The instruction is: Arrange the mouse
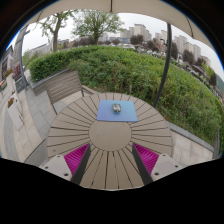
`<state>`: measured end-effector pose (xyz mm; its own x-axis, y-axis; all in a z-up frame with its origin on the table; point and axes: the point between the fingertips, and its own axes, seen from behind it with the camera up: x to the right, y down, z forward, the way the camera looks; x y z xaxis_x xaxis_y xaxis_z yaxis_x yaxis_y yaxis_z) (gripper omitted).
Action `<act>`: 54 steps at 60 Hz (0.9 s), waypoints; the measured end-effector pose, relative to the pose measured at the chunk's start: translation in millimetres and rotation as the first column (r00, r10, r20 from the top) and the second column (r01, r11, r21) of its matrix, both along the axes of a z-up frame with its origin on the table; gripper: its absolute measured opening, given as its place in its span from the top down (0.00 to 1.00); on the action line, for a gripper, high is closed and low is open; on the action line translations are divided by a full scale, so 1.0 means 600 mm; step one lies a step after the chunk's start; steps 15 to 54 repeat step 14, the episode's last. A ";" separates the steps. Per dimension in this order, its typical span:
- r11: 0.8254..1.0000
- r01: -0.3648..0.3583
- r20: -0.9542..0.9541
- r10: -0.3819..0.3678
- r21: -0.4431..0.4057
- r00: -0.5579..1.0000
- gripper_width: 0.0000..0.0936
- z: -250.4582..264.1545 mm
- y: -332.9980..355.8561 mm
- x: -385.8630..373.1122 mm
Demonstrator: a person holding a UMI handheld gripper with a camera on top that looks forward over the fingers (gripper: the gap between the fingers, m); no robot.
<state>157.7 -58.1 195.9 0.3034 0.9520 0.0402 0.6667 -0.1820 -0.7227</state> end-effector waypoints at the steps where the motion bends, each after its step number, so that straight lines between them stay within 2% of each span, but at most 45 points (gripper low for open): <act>1: 1.000 0.005 0.003 -0.005 0.005 1.000 0.09 -0.001 0.000 0.004; 7: 0.999 0.028 0.021 -0.028 0.016 0.999 0.08 -0.006 -0.010 0.026; 14: 0.999 0.035 -0.004 -0.035 -0.014 0.999 0.09 0.006 -0.032 0.033; 54: 0.999 0.035 -0.004 -0.035 -0.014 0.999 0.09 0.006 -0.032 0.033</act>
